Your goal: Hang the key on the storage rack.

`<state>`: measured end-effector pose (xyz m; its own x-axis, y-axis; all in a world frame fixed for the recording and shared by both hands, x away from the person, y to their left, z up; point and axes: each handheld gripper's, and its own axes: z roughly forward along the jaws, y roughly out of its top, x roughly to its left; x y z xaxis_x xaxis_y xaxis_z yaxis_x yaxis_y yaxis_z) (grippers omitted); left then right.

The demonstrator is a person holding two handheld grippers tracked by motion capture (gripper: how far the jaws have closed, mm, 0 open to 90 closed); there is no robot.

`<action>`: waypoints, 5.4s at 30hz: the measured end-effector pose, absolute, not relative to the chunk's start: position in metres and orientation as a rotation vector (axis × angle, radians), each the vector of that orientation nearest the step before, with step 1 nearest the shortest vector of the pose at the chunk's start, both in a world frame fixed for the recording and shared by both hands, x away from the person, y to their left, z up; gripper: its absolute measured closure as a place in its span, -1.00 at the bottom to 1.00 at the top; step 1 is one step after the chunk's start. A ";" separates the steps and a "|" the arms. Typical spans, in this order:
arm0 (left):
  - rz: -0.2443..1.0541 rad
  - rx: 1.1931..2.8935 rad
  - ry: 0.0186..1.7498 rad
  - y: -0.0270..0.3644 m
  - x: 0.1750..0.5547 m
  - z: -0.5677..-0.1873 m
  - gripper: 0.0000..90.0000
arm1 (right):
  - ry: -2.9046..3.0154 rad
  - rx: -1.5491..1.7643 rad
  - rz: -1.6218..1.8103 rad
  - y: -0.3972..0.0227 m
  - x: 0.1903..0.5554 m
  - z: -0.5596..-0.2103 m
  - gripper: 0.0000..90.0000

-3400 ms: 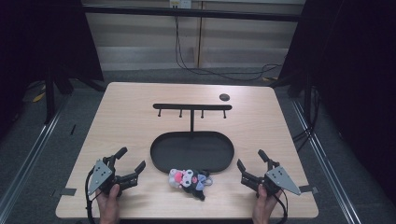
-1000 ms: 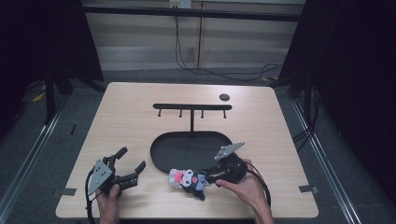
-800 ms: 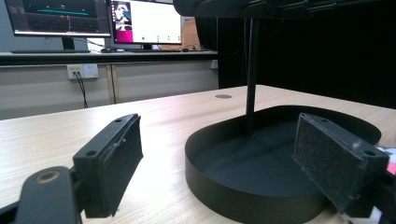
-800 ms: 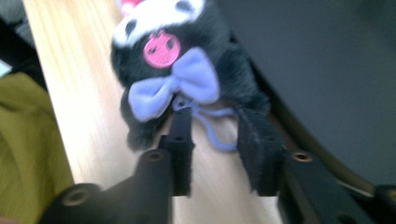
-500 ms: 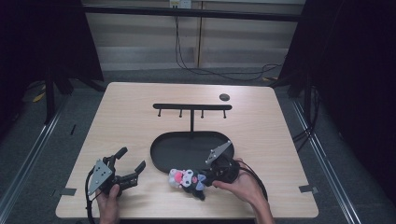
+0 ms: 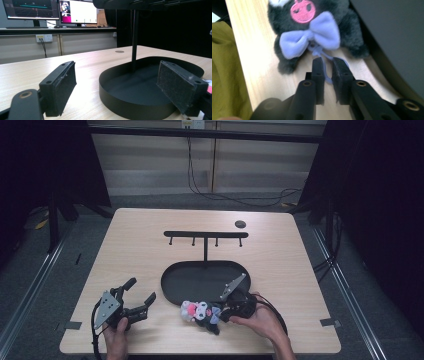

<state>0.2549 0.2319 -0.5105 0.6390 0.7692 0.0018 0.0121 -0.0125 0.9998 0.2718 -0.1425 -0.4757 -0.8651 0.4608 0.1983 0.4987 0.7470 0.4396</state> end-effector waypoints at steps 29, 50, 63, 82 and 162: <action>0.679 1.479 0.684 0.232 0.255 -0.511 -0.66 | -2.847 -0.683 -0.748 -0.137 0.286 -0.466 0.41; 0.681 1.472 0.690 0.232 0.255 -0.511 -0.66 | -2.847 -0.629 -0.606 -0.125 0.298 -0.470 0.30; 0.675 1.484 0.675 0.232 0.255 -0.510 -0.66 | -2.902 -0.572 -0.507 -0.114 0.294 -0.465 0.83; 0.679 1.487 0.673 0.232 0.255 -0.510 -0.66 | -2.907 -0.501 -0.566 -0.117 0.292 -0.459 0.41; 0.673 1.487 0.667 0.232 0.255 -0.510 -0.66 | -2.958 -0.409 -0.171 -0.072 0.306 -0.393 0.94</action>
<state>0.2554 0.2324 -0.5104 0.6560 0.7547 0.0122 0.0054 -0.0208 0.9998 0.3056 -0.0718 -0.3931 -0.9516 0.2601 0.1636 0.2772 0.9564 0.0918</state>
